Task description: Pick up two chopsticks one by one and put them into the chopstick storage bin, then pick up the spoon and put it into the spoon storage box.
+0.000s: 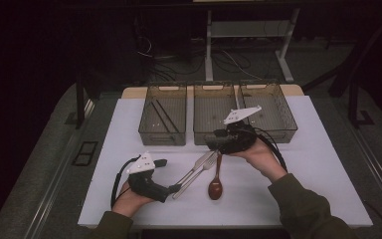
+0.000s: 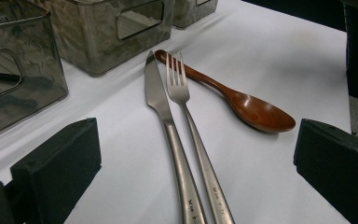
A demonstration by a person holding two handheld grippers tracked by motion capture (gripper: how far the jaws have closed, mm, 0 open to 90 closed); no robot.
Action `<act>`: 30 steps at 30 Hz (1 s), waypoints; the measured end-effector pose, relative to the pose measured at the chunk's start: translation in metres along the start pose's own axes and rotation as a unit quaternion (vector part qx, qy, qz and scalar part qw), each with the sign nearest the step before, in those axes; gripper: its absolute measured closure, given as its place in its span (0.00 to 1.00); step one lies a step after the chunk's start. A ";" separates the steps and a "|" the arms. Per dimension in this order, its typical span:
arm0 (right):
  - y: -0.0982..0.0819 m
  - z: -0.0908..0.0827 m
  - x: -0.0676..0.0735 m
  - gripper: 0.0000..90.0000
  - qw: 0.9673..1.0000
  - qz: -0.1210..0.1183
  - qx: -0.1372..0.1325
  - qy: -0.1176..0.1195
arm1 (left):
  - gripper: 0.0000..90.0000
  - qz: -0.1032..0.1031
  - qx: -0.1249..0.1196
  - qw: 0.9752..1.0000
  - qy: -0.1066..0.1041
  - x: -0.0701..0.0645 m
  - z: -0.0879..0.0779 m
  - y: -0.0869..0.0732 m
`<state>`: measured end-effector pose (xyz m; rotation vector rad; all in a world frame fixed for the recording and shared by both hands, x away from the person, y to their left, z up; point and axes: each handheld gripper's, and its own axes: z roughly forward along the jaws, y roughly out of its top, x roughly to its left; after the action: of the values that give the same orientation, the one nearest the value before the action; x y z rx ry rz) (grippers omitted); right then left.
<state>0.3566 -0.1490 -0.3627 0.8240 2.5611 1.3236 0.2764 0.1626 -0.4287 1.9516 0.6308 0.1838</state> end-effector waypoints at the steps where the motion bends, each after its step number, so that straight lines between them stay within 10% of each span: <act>1: -0.004 -0.002 0.000 0.54 1.000 0.001 0.000 -0.001 | 0.00 -0.003 0.000 1.000 0.000 0.000 0.000 0.000; 18: -0.054 0.017 0.015 0.98 0.999 -0.018 0.044 0.021 | 0.00 -0.001 0.002 1.000 0.001 0.000 0.000 0.000; 30: -0.064 0.040 0.019 0.99 0.997 -0.027 0.074 0.014 | 0.00 0.000 0.003 1.000 0.001 0.000 0.001 0.000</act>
<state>0.3297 -0.1401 -0.4356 0.7598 2.7089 1.1489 0.2771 0.1620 -0.4294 1.9579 0.6336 0.1849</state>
